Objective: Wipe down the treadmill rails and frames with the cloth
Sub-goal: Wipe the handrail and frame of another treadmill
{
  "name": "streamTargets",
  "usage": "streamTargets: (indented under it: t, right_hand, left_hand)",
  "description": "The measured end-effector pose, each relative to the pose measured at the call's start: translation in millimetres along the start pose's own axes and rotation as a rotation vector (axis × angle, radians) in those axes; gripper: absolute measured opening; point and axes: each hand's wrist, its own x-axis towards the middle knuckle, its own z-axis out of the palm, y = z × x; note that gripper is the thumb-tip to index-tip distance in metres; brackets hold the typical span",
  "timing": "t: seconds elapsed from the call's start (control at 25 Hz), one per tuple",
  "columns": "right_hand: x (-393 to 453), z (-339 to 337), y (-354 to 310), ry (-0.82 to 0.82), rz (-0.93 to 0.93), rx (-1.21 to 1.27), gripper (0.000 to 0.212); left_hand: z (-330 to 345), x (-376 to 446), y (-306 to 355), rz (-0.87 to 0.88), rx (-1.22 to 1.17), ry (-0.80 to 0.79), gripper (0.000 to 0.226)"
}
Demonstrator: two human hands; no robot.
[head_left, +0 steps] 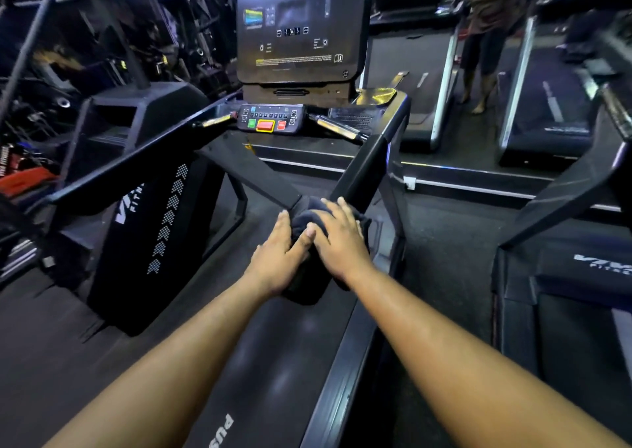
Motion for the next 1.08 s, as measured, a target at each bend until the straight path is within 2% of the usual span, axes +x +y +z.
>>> streamTargets:
  t: [0.12,0.24,0.32,0.36,0.48,0.56,0.6,0.68,0.76,0.8,0.88,0.96,1.0,1.04,1.08]
  right_hand:
    - [-35.3,11.9,-27.1,0.020,0.021,-0.012,0.067]
    - [-70.9,18.1,-46.6,0.016,-0.012,-0.016,0.073]
    - [-92.1,18.1,-51.5,-0.001,-0.024,0.004,0.074]
    - [-102.3,17.2,-51.7,0.001,-0.021,0.041,0.073]
    - [-133.6,7.8,-46.5,0.032,0.024,0.241,0.068]
    - [-154.1,-9.8,-37.0,0.125,0.036,0.370,0.059]
    - [-163.7,-23.3,-29.0,0.206,0.051,0.425,0.056]
    - [-183.0,-58.9,-12.2,0.338,0.135,0.585,0.059]
    - [-204.5,-98.7,7.4,0.351,0.248,0.739,0.065]
    - [-213.4,-113.5,13.2,0.333,0.273,0.778,0.061]
    - [-233.3,-140.3,29.9,0.404,0.297,0.722,0.044]
    - [-251.6,-164.2,42.8,0.545,0.327,0.645,0.030]
    - [-260.3,-175.2,51.6,0.604,0.339,0.581,0.026]
    - [-268.4,-185.3,60.1,0.655,0.363,0.490,0.025]
    - [-276.1,-196.0,67.2,0.706,0.396,0.382,0.025]
  left_hand:
    - [-1.1,-30.7,-24.2,-0.018,-0.164,-0.049,0.121]
    - [-2.2,-56.3,-38.3,0.056,-0.293,-0.030,0.101]
    - [-0.2,-70.0,-43.0,0.068,-0.182,0.002,0.099]
    - [2.8,-77.2,-43.5,0.094,-0.092,0.058,0.086]
    - [12.0,-93.8,-33.7,0.321,0.044,0.324,0.039]
    - [19.4,-98.3,-16.8,0.511,-0.037,0.370,0.034]
    - [24.2,-99.8,-4.9,0.587,-0.148,0.287,0.033]
    - [38.9,-99.4,23.3,0.657,-0.409,-0.030,0.027]
    - [62.6,-101.2,56.4,0.641,-0.639,-0.323,0.018]
    - [74.2,-101.6,69.3,0.602,-0.760,-0.378,0.016]
    - [103.2,-103.1,98.3,0.452,-0.980,-0.421,0.021]
    - [130.7,-103.6,122.3,0.337,-1.058,-0.618,0.033]
    - [144.5,-102.9,132.9,0.336,-1.013,-0.743,0.036]
    - [157.8,-101.7,141.4,0.347,-0.963,-0.819,0.034]
    - [170.0,-100.9,150.5,0.350,-0.930,-0.814,0.031]
